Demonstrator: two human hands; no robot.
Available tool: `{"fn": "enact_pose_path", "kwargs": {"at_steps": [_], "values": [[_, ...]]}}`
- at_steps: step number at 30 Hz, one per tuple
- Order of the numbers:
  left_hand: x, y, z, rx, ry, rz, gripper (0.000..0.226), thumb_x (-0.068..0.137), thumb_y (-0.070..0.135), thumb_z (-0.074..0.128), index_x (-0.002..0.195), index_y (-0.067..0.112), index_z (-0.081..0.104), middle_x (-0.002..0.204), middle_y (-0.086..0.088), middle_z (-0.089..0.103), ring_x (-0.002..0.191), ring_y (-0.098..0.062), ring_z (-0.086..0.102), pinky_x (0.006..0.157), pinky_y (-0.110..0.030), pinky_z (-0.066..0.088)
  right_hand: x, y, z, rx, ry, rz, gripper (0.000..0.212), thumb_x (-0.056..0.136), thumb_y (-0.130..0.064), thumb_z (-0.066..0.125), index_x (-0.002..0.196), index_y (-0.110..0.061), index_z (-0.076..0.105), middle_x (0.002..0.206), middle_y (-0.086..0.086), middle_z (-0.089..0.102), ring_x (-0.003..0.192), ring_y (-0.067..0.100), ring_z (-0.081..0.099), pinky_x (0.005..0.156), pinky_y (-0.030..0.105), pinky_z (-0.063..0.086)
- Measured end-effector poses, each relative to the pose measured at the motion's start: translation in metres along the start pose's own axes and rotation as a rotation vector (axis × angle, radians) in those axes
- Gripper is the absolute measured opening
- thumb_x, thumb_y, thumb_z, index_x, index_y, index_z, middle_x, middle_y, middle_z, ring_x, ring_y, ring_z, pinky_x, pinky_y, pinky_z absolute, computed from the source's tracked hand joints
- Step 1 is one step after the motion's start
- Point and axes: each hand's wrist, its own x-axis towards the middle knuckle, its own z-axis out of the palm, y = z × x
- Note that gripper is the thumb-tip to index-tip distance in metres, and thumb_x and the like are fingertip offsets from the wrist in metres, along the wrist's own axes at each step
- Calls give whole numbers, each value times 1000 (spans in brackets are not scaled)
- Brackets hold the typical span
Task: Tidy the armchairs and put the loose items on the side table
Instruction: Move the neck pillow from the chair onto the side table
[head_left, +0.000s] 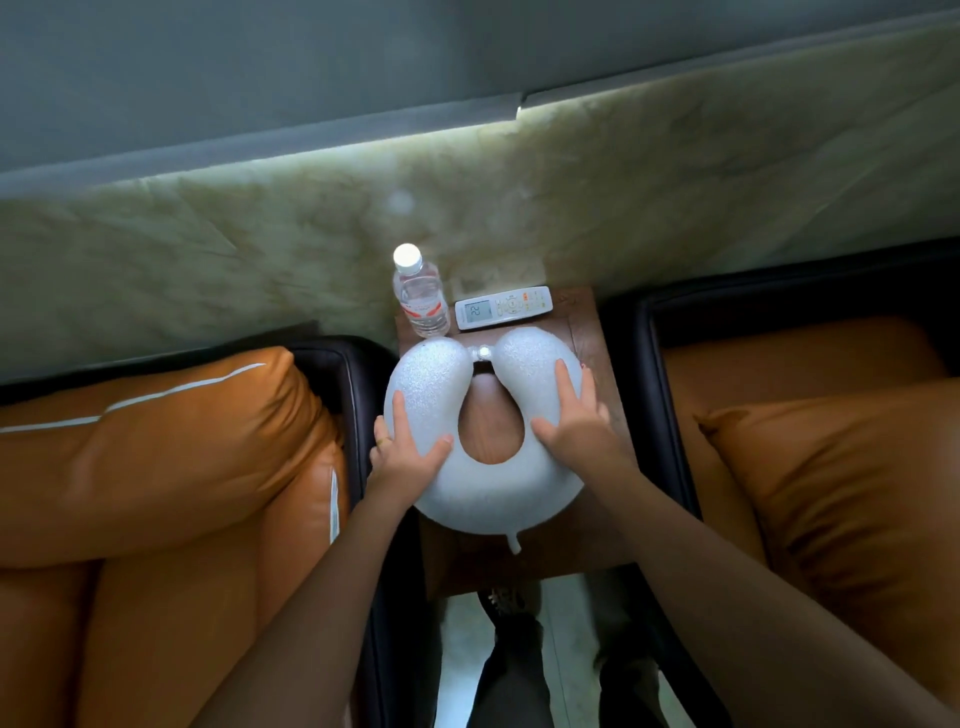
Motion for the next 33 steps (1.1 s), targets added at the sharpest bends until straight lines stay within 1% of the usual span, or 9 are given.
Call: {"fn": "enact_pose_path", "kwargs": {"at_steps": [5,8,12,14,17,21,24,28,33], "values": [[-26,28,-2,-15,39,-30,87,91,37,59,158,34,4,164,-15,1,142,-43,19,112,-47,29,-38,22,4,63,25,-44,82,92,-36,56,158,-38,7,167,2,-3,146,33,22,109,46,41],[-50,27,5,5,65,37,80,91,34,61,158,29,16,164,-14,3,145,-41,14,114,-49,28,-57,39,11,111,55,-59,81,92,-38,57,157,-36,9,165,4,2,146,31,25,108,44,44],[-89,19,24,-42,66,109,71,92,28,61,155,27,27,164,-11,9,149,-34,13,117,-47,25,-80,61,20,150,-2,-69,77,96,-39,55,157,-38,7,166,2,4,147,31,24,114,50,38],[-113,12,36,-61,44,151,69,93,24,63,153,26,31,164,-11,10,151,-31,11,119,-42,22,-93,70,24,177,-23,-97,76,97,-40,55,158,-38,8,166,1,10,146,29,27,115,51,36],[-148,7,59,-24,-26,224,66,94,26,63,152,29,31,164,-5,10,151,-26,9,116,-31,17,-113,81,31,219,-22,-67,79,95,-30,61,158,-38,14,164,-1,18,147,28,30,116,52,37],[-180,7,88,-45,-166,231,64,93,27,62,150,31,34,149,7,33,142,-17,26,110,-25,26,-139,107,37,266,-55,-11,81,92,-29,62,159,-37,17,163,0,24,145,29,33,115,47,38],[-194,7,108,-26,-320,215,62,93,30,59,150,31,36,141,14,37,136,-10,33,113,-29,33,-162,137,36,332,-44,10,79,92,-28,61,159,-30,20,161,6,31,140,27,41,113,38,40],[-205,22,130,70,-539,263,50,94,29,58,143,31,46,137,4,56,120,-4,53,89,-10,42,-191,180,27,396,-4,57,80,93,-30,62,160,-32,17,160,6,31,142,24,38,116,35,35],[-232,62,152,272,-596,376,46,99,30,51,144,24,46,123,4,63,106,-9,62,88,-26,51,-237,247,21,455,41,106,73,96,-32,58,159,-29,22,159,5,33,141,20,39,113,30,34]]}}
